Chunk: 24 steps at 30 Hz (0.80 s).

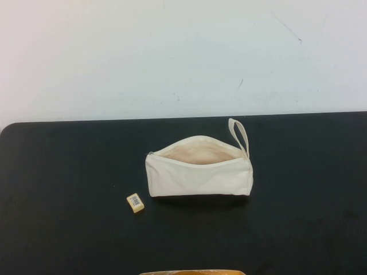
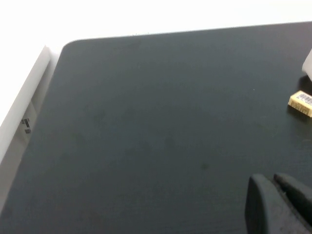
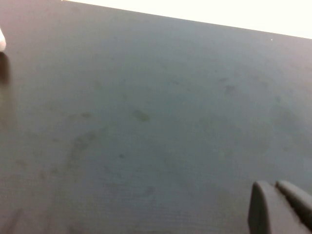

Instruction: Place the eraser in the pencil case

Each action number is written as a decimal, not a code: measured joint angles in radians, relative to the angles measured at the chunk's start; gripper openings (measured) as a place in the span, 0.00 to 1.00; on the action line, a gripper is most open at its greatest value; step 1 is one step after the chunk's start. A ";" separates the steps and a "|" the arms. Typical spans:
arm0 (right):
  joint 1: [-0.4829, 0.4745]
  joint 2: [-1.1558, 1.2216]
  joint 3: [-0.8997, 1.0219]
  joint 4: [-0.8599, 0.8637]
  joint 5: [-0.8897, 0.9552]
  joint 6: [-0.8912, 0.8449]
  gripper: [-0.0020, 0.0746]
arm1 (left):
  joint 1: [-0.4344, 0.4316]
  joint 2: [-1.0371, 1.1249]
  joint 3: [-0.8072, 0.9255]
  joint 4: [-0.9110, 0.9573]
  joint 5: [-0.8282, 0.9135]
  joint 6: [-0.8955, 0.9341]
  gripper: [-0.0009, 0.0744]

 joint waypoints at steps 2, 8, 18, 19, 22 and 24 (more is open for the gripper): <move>0.000 0.000 0.000 0.000 0.000 0.000 0.03 | 0.000 0.000 0.002 0.000 -0.009 0.000 0.01; 0.000 0.000 0.000 0.000 0.000 0.000 0.03 | 0.000 0.000 0.008 0.003 -0.081 0.002 0.01; 0.000 0.000 0.000 0.000 0.000 0.013 0.03 | 0.000 0.000 0.008 0.105 -0.417 0.002 0.01; 0.000 0.000 0.000 0.000 0.000 0.013 0.03 | 0.000 0.000 0.008 0.111 -0.431 0.002 0.01; 0.000 0.000 0.000 0.000 0.000 0.013 0.03 | 0.000 0.000 0.008 0.125 -0.451 0.004 0.01; 0.000 0.000 0.000 0.000 0.000 0.013 0.03 | 0.000 0.000 0.008 0.127 -0.455 0.004 0.01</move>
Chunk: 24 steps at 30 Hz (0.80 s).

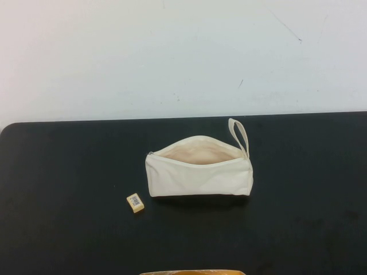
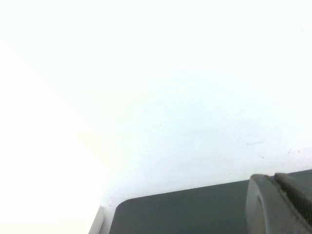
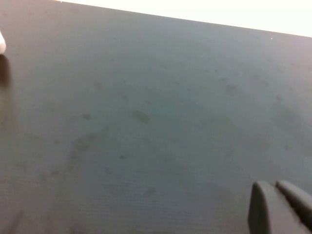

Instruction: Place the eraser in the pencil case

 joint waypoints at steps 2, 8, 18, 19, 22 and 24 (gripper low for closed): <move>0.000 0.000 0.000 0.000 0.000 0.000 0.03 | 0.000 0.000 0.000 0.002 -0.004 -0.016 0.01; 0.000 0.000 0.000 0.000 0.000 0.000 0.03 | 0.000 0.000 0.000 0.006 -0.052 -0.147 0.01; 0.000 0.000 0.000 0.000 0.000 0.000 0.02 | 0.000 0.013 -0.250 0.006 0.123 -0.189 0.01; 0.000 0.000 0.000 0.000 0.000 0.000 0.03 | 0.000 0.032 -0.297 0.006 0.158 -0.187 0.01; 0.000 0.000 0.000 0.000 0.000 0.000 0.03 | 0.000 0.125 -0.433 0.006 0.313 -0.187 0.01; 0.000 0.000 0.000 0.000 0.000 0.000 0.03 | 0.000 0.195 -0.520 0.006 0.434 -0.187 0.01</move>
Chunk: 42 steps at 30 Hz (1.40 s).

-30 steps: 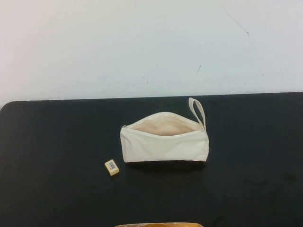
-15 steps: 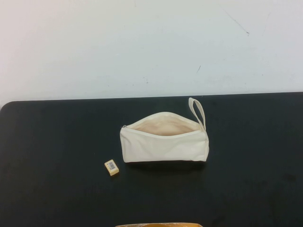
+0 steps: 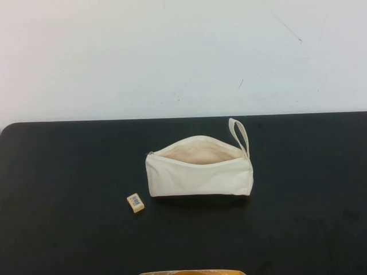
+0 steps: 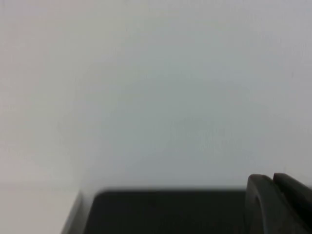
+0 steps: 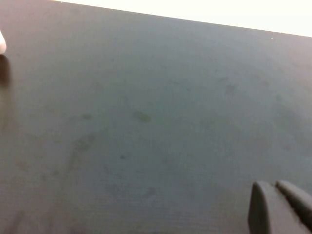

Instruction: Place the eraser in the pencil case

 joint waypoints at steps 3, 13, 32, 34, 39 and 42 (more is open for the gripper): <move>0.000 0.000 0.000 0.000 0.000 0.000 0.03 | 0.000 0.104 -0.115 0.000 0.153 0.001 0.01; 0.000 0.000 0.000 0.000 0.000 0.002 0.03 | 0.000 0.387 -0.127 -0.194 0.304 0.110 0.01; 0.000 0.000 0.000 0.000 0.000 0.002 0.02 | -0.027 1.114 -0.553 -0.680 0.635 0.665 0.01; 0.000 0.000 0.000 0.000 0.000 0.002 0.03 | -0.058 1.183 -0.620 -0.605 0.675 0.619 0.01; 0.000 0.000 0.000 0.000 0.000 0.002 0.03 | -0.163 1.317 -0.699 -0.398 0.687 0.647 0.01; 0.000 0.000 0.000 0.000 0.000 0.002 0.03 | -0.204 1.372 -0.703 -0.347 0.627 0.676 0.01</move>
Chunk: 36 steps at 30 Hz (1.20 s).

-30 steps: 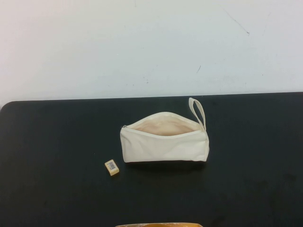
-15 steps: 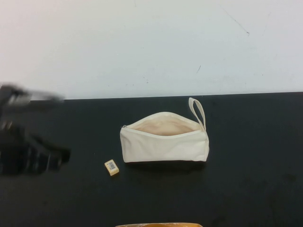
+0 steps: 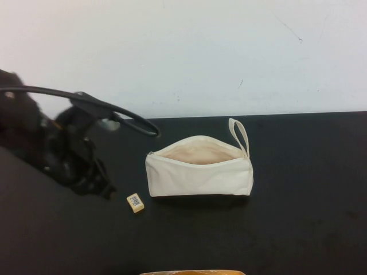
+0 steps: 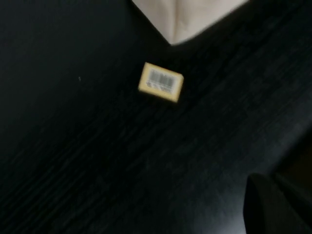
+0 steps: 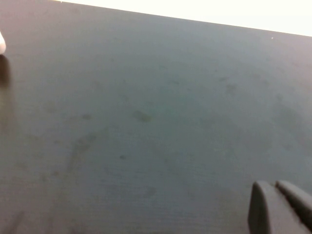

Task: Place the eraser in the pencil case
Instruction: Pick up the eraser from the table

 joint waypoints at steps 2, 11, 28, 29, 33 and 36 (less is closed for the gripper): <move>0.000 0.000 0.000 0.000 0.000 0.000 0.03 | -0.013 0.047 -0.005 0.004 -0.039 -0.029 0.01; 0.000 0.000 0.000 0.000 0.001 0.000 0.03 | -0.076 0.220 -0.005 0.032 -0.176 0.015 0.33; 0.000 0.000 0.000 0.000 0.001 0.000 0.03 | -0.114 0.374 -0.010 0.068 -0.441 0.133 0.72; 0.000 0.000 0.000 0.000 0.001 0.000 0.03 | -0.114 0.380 -0.009 0.068 -0.452 0.133 0.70; 0.000 0.000 0.000 0.000 0.001 0.000 0.03 | -0.114 0.399 -0.009 0.070 -0.447 0.134 0.63; 0.000 0.000 0.000 0.000 0.001 0.000 0.03 | -0.114 0.401 -0.012 0.068 -0.432 0.134 0.55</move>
